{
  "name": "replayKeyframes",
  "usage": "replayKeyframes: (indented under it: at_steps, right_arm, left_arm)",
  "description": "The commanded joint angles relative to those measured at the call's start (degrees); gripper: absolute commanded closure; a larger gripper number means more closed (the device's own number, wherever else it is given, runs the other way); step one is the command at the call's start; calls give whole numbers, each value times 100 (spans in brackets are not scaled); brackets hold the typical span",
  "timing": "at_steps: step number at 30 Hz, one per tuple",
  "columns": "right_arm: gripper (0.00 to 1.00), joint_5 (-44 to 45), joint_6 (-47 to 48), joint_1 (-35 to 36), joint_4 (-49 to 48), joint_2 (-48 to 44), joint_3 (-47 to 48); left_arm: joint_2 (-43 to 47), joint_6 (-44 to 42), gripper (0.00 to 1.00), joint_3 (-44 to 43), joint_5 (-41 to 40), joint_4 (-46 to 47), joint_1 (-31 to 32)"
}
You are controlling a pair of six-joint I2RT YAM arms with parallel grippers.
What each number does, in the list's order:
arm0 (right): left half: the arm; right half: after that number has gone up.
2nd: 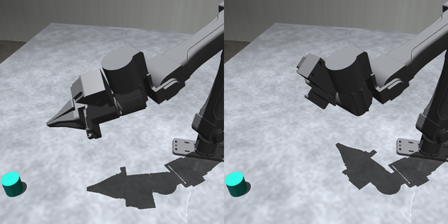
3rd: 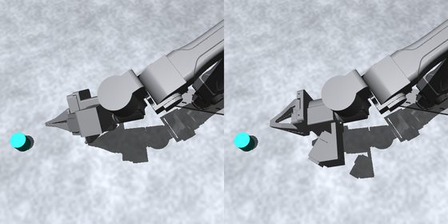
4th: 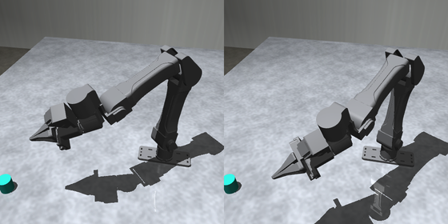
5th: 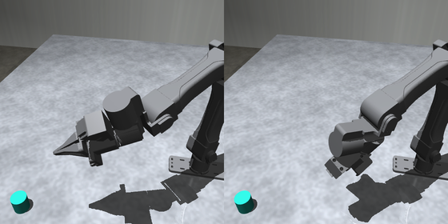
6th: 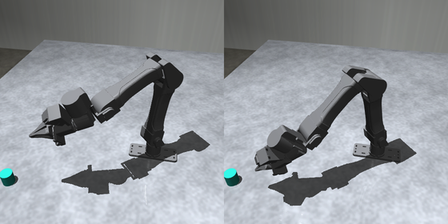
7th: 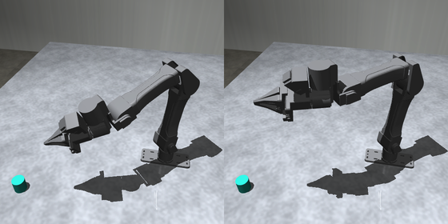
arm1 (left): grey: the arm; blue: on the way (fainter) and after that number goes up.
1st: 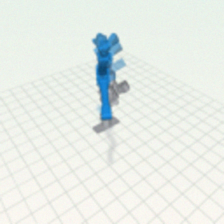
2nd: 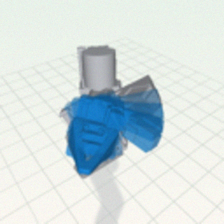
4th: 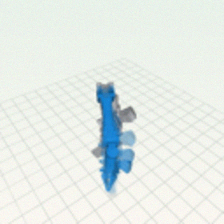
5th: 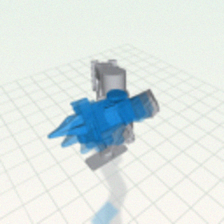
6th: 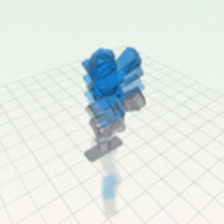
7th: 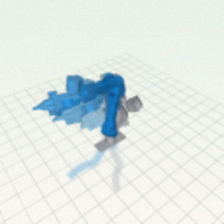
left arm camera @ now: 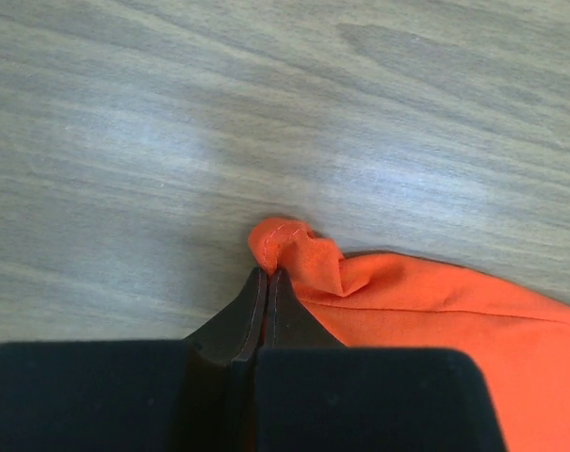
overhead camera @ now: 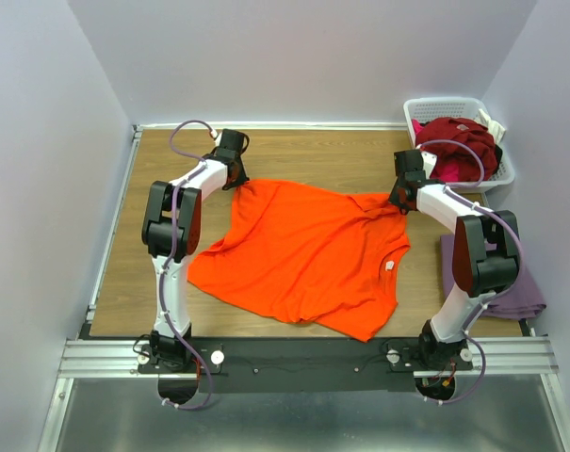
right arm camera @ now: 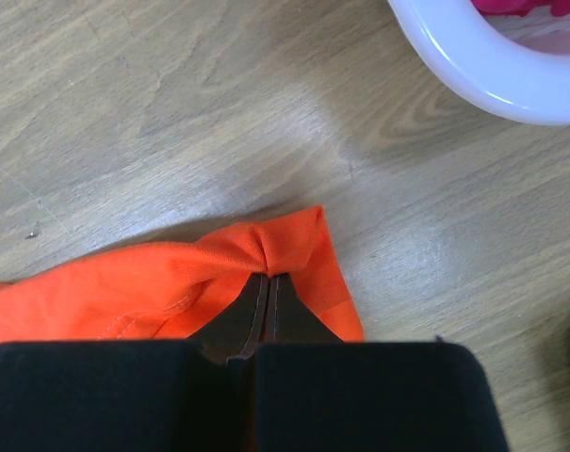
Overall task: Fold and stack the t-shirts
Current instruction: Flatten out the tshirt
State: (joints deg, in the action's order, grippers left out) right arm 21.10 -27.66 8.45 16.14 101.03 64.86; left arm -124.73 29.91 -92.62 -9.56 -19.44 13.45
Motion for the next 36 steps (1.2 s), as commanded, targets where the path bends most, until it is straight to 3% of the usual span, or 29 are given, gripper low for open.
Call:
replayKeyframes:
  at_steps: [1,13,22,32,36]
  right_arm:
    - [99,8,-108,25,47,-198,35]
    - [99,280,182,17,425,-1032,527]
    - [99,263,630,17,759,-1824,1775]
    - [99,-71,1526,17,794,-2262,3382]
    - [99,-623,1711,25,864,-2798,3586]
  left_arm:
    - [466,-56,100,-203,-388,-508,-27]
    - [2022,-170,100,-546,-1188,-1044,-36]
    - [2935,-328,100,-1126,-1232,-1202,-36]
    - [4219,-706,100,-1136,-670,-175,-27]
    - [4816,-811,100,-882,-512,97,-27]
